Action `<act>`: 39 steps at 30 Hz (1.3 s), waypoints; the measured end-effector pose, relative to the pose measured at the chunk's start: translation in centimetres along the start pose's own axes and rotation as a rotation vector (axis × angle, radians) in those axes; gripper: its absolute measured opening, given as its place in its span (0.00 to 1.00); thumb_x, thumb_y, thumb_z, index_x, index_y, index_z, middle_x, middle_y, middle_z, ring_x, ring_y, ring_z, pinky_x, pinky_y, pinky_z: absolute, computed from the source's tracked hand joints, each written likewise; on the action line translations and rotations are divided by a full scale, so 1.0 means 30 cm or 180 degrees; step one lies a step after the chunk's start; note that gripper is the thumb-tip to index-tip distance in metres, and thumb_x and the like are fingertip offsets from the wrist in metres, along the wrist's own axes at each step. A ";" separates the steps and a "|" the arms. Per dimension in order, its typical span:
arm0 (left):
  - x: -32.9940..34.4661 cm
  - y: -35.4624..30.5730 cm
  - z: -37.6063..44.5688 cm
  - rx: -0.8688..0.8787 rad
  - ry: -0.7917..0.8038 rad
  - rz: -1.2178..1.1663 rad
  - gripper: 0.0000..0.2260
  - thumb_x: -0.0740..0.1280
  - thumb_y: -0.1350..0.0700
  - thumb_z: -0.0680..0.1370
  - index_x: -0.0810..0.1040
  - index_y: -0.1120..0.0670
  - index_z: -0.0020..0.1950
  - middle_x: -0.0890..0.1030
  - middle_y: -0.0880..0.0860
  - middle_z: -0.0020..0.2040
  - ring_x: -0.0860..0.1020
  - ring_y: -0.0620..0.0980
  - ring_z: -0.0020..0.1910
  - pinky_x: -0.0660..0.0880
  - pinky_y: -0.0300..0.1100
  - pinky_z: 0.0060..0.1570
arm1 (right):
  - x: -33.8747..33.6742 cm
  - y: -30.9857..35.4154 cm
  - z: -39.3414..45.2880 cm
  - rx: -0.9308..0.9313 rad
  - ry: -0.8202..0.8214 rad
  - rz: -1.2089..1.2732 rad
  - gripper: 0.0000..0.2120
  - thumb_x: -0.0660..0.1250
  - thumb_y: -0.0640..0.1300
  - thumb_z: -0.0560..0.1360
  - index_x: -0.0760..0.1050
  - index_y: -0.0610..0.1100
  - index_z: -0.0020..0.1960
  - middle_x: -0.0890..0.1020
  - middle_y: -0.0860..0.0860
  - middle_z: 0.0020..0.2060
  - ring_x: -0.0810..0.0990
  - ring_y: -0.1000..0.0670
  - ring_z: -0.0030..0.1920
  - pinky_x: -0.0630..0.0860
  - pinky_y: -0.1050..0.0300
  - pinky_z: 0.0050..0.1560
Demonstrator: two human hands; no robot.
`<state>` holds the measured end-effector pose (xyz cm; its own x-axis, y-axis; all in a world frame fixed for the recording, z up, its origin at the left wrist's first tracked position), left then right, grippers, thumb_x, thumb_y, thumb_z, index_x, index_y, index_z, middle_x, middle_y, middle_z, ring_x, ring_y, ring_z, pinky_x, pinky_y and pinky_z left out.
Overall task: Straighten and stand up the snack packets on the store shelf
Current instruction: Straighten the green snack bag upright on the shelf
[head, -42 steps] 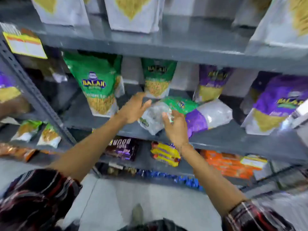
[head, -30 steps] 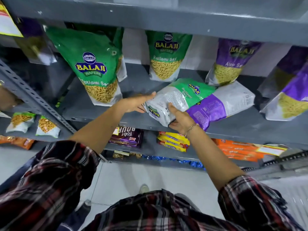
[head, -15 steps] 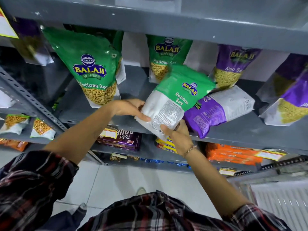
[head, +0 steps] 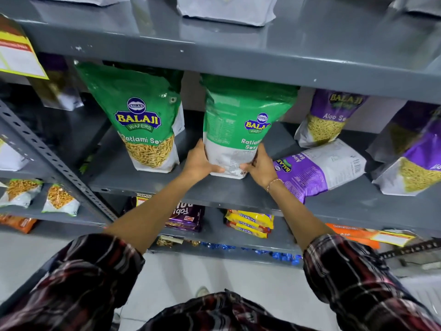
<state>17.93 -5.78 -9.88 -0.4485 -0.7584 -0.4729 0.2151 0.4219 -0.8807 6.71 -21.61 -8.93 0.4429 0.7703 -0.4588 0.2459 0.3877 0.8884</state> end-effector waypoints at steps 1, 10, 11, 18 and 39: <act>0.009 0.010 -0.003 -0.0003 -0.0037 0.0003 0.45 0.83 0.56 0.52 0.67 0.55 0.65 0.79 0.53 0.62 0.77 0.51 0.58 0.75 0.42 0.55 | 0.003 -0.009 0.005 0.0017 -0.0008 -0.0094 0.28 0.71 0.31 0.68 0.63 0.42 0.63 0.79 0.44 0.58 0.77 0.47 0.56 0.77 0.54 0.57; 0.034 0.041 -0.019 0.0262 -0.0060 0.0202 0.40 0.81 0.55 0.58 0.62 0.58 0.62 0.72 0.59 0.61 0.73 0.57 0.60 0.71 0.45 0.54 | -0.011 -0.074 -0.004 0.0296 -0.0430 -0.0235 0.23 0.73 0.37 0.68 0.65 0.39 0.58 0.80 0.43 0.55 0.79 0.46 0.52 0.77 0.53 0.54; 0.018 0.036 -0.040 0.0383 -0.0257 0.0178 0.36 0.81 0.55 0.58 0.63 0.56 0.58 0.70 0.58 0.58 0.73 0.57 0.58 0.72 0.48 0.54 | -0.012 -0.085 -0.013 0.0353 -0.0486 -0.0138 0.23 0.73 0.37 0.68 0.66 0.38 0.57 0.81 0.41 0.55 0.80 0.44 0.53 0.78 0.49 0.56; 0.089 -0.046 -0.170 0.1457 -0.0035 0.0809 0.17 0.71 0.55 0.73 0.69 0.59 0.55 0.72 0.57 0.55 0.74 0.52 0.51 0.76 0.53 0.50 | -0.012 -0.104 -0.053 0.0504 -0.0602 -0.0028 0.17 0.72 0.37 0.69 0.70 0.37 0.53 0.82 0.40 0.52 0.79 0.49 0.47 0.77 0.58 0.51; 0.107 0.062 -0.056 0.0766 0.0865 0.0664 0.33 0.72 0.57 0.71 0.60 0.59 0.71 0.65 0.59 0.65 0.69 0.56 0.65 0.68 0.52 0.67 | -0.078 0.004 -0.177 0.0117 -0.1180 -0.0604 0.13 0.62 0.29 0.71 0.72 0.36 0.55 0.74 0.36 0.55 0.75 0.40 0.55 0.71 0.53 0.58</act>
<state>15.44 -6.58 -12.99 -0.5796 -0.4966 -0.6461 0.5077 0.4001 -0.7630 1.14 -20.69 -7.64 0.6654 0.4499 -0.5957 0.3808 0.4817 0.7893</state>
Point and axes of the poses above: each hand's wrist, its own z-axis towards the middle knuckle, its own x-axis out of the palm, y = z × x, the point moved 9 cm from there along z, towards the middle knuckle
